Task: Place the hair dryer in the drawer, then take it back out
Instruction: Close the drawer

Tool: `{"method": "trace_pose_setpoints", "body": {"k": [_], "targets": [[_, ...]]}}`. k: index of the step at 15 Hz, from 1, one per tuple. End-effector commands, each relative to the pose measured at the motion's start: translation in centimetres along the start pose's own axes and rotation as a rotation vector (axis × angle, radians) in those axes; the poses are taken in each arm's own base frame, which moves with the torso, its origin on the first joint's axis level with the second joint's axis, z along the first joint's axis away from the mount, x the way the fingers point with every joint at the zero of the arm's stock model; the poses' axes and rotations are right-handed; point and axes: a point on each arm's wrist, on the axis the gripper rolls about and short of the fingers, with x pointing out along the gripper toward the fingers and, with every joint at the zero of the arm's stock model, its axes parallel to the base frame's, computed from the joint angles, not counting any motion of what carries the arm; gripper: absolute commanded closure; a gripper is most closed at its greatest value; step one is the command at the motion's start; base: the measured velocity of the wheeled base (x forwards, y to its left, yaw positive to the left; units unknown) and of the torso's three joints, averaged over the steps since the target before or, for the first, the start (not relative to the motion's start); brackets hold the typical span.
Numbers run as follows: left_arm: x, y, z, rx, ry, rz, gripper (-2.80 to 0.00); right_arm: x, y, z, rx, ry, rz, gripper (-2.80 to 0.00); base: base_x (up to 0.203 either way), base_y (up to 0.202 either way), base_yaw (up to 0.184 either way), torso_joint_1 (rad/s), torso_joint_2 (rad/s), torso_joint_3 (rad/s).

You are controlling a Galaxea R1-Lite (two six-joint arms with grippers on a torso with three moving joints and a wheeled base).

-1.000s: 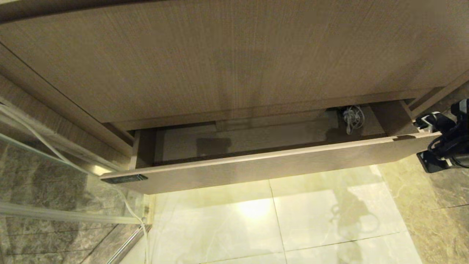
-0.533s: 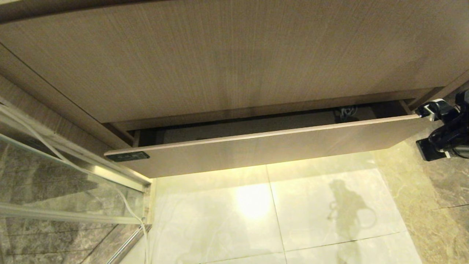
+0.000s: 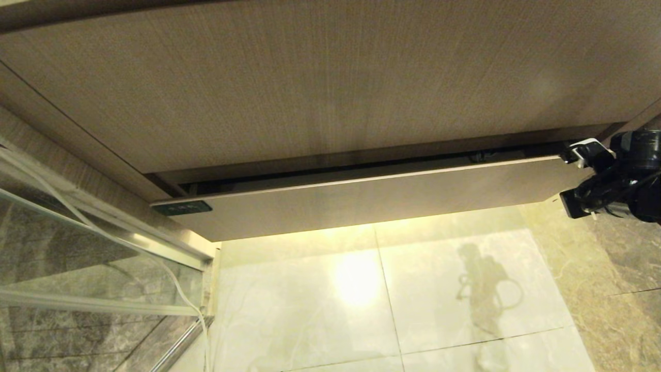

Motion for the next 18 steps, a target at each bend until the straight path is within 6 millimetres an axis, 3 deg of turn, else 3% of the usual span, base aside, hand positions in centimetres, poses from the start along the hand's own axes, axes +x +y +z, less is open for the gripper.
{"method": "trace_pose_setpoints", "body": {"k": [1, 4, 7, 10, 18], "targets": [[0.0, 0.0, 0.0, 0.0, 0.0, 0.0, -2.8, 2.2, 0.8, -0.3, -0.007, 0.008, 0.007, 0.0, 0.0, 0.0, 0.0, 0.0, 0.0, 0.0], [0.0, 0.0, 0.0, 0.0, -0.002, 0.0, -2.8, 4.5, 1.3, 0.9, 0.004, -0.057, -0.012, 0.0, 0.0, 0.0, 0.0, 0.0, 0.0, 0.0], [0.0, 0.0, 0.0, 0.0, -0.002, 0.0, -2.8, 4.6, 1.3, 1.0, 0.005, -0.068, -0.016, 0.0, 0.0, 0.0, 0.0, 0.0, 0.0, 0.0], [0.0, 0.0, 0.0, 0.0, 0.0, 0.0, -2.8, 6.6, 2.0, 2.3, 0.015, -0.174, -0.032, 0.0, 0.0, 0.0, 0.0, 0.0, 0.0, 0.0], [0.0, 0.0, 0.0, 0.0, -0.002, 0.0, -2.8, 6.8, 2.0, 2.8, 0.019, -0.234, -0.035, 0.0, 0.0, 0.0, 0.0, 0.0, 0.0, 0.0]]}}
